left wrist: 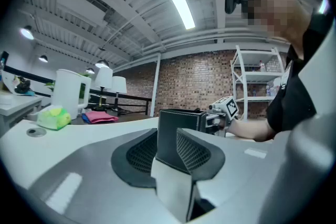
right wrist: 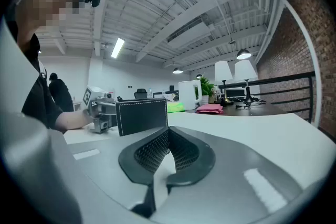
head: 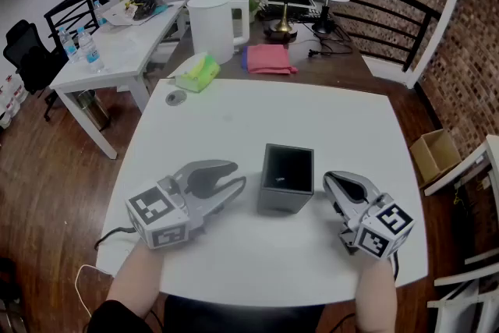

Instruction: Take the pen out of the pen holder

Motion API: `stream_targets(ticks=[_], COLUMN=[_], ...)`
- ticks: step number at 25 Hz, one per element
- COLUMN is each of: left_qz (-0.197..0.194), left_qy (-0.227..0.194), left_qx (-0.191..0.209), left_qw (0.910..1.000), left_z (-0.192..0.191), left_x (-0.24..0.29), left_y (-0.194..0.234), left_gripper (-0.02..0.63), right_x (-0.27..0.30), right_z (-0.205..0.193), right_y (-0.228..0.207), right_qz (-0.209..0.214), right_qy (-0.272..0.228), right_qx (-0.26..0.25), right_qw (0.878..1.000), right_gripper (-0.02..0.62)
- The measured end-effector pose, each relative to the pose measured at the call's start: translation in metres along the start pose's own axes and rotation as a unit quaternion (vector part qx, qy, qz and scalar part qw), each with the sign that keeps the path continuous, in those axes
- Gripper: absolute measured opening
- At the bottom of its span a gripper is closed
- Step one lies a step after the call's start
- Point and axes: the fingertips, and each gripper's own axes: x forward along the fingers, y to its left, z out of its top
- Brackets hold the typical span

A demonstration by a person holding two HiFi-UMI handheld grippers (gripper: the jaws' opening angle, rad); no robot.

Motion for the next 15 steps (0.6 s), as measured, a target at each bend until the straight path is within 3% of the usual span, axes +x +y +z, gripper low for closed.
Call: stream_targets(ticks=[3, 6, 9, 12, 15], left_qz=[-0.075, -0.112, -0.116, -0.108, -0.093], left_qy=[0.011, 0.031, 0.044, 0.051, 0.054], left_qx=[-0.006, -0.003, 0.004, 0.014, 0.018], left_qw=[0.9971, 0.9932, 0.9923, 0.9927, 0.9941], left_z=[-0.001, -0.003, -0.011, -0.018, -0.022], left_x=[0.001, 0.004, 0.009, 0.014, 0.019], left_y=[-0.033, -0.054, -0.059, -0.059, -0.059], left_gripper=[0.137, 0.169, 0.175, 0.178, 0.178], right_x=[-0.001, 0.003, 0.017, 0.037, 0.052], right_z=[0.000, 0.002, 0.001, 0.004, 0.010], right_y=[-0.002, -0.023, -0.042, -0.040, -0.039], right_qz=[-0.007, -0.054, -0.105, -0.108, -0.097], right_qy=[-0.003, -0.012, 0.006, 0.023, 0.021], right_qx=[0.001, 0.009, 0.007, -0.029, -0.027], right_qw=[1.000, 0.998, 0.994, 0.993, 0.995], right_gripper=[0.014, 0.014, 0.014, 0.014, 0.015])
